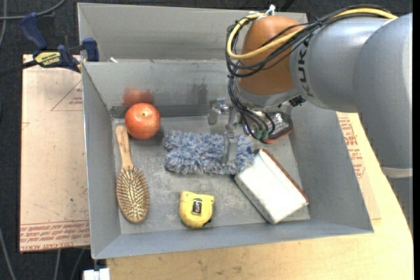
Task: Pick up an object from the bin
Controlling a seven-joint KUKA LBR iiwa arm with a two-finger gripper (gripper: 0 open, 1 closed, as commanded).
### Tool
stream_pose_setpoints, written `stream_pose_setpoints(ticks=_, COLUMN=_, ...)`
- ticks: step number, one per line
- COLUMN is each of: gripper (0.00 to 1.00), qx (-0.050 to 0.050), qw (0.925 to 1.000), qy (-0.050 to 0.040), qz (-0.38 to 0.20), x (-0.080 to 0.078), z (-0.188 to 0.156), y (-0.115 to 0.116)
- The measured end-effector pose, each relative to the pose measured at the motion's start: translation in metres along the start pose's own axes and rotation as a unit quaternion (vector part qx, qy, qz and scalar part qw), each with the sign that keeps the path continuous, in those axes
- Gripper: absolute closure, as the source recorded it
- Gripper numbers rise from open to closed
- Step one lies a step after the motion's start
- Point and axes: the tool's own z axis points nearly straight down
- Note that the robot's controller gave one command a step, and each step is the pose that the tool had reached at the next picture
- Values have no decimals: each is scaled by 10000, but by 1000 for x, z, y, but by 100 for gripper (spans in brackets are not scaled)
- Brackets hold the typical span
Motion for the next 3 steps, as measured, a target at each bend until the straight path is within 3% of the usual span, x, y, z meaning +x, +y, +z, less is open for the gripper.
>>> stream_pose_setpoints(ticks=1, gripper=100, qx=-14, qw=9980, qy=-60, qz=-634, x=7, z=26, y=-5)
stream_pose_setpoints(ticks=2, gripper=100, qx=-14, qw=9980, qy=-60, qz=-633, x=7, z=26, y=-5)
stream_pose_setpoints(ticks=3, gripper=100, qx=19, qw=9198, qy=-110, qz=-3922, x=-6, z=-129, y=-6)
